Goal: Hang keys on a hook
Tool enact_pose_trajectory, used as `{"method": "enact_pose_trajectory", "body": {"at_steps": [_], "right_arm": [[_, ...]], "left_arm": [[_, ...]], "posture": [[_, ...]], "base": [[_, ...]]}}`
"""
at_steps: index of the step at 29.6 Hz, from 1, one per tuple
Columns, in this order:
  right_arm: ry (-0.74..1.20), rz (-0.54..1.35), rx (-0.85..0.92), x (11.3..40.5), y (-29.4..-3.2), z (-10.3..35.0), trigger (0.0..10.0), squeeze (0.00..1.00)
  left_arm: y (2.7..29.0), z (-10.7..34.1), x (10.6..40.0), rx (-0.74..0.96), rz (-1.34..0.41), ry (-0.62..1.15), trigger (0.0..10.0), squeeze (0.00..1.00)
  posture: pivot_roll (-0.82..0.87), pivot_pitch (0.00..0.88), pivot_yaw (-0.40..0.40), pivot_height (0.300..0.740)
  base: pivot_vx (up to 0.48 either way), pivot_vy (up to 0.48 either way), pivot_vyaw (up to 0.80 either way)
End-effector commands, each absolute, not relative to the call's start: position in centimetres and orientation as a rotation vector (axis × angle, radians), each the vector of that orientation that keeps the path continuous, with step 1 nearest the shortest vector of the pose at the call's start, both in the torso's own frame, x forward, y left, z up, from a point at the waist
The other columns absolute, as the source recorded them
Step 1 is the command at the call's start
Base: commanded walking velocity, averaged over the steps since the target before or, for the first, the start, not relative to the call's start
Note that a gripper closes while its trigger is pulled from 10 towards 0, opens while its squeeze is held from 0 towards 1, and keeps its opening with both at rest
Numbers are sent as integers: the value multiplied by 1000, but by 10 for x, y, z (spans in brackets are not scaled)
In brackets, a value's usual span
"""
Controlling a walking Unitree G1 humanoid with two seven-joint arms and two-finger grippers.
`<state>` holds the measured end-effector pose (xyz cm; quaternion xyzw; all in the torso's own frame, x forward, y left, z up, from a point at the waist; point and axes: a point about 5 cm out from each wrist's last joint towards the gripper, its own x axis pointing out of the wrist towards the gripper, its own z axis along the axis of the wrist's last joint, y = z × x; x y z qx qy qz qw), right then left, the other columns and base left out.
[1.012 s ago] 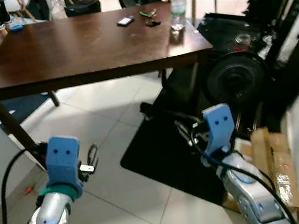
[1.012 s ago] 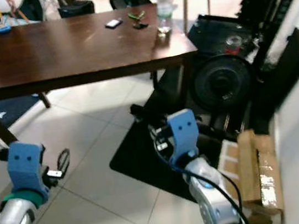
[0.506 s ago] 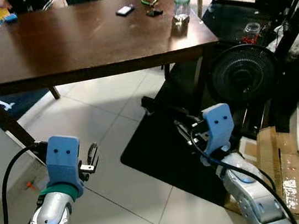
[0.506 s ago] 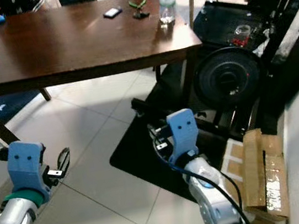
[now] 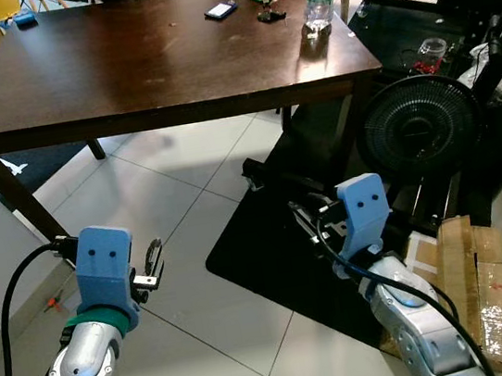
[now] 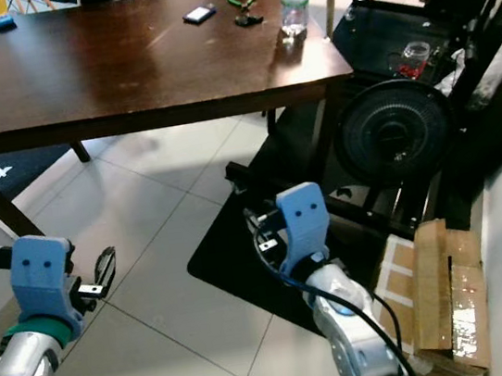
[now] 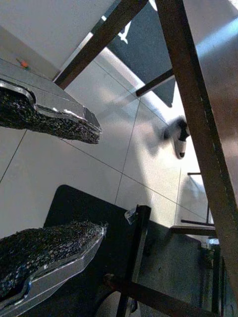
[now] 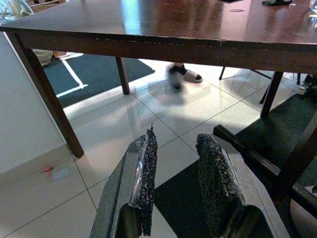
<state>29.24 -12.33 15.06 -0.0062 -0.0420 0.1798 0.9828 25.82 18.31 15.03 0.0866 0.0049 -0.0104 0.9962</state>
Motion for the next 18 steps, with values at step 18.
{"method": "enact_pose_trajectory", "body": {"at_steps": [18], "right_arm": [[-75, 362, -10, 292, -124, 148, 10000, 0]], "left_arm": [[186, 143, 256, 180, -24, 52, 10000, 0]], "posture": [[-88, 46, 78, 740]], "base": [[0, 0, 0]]}}
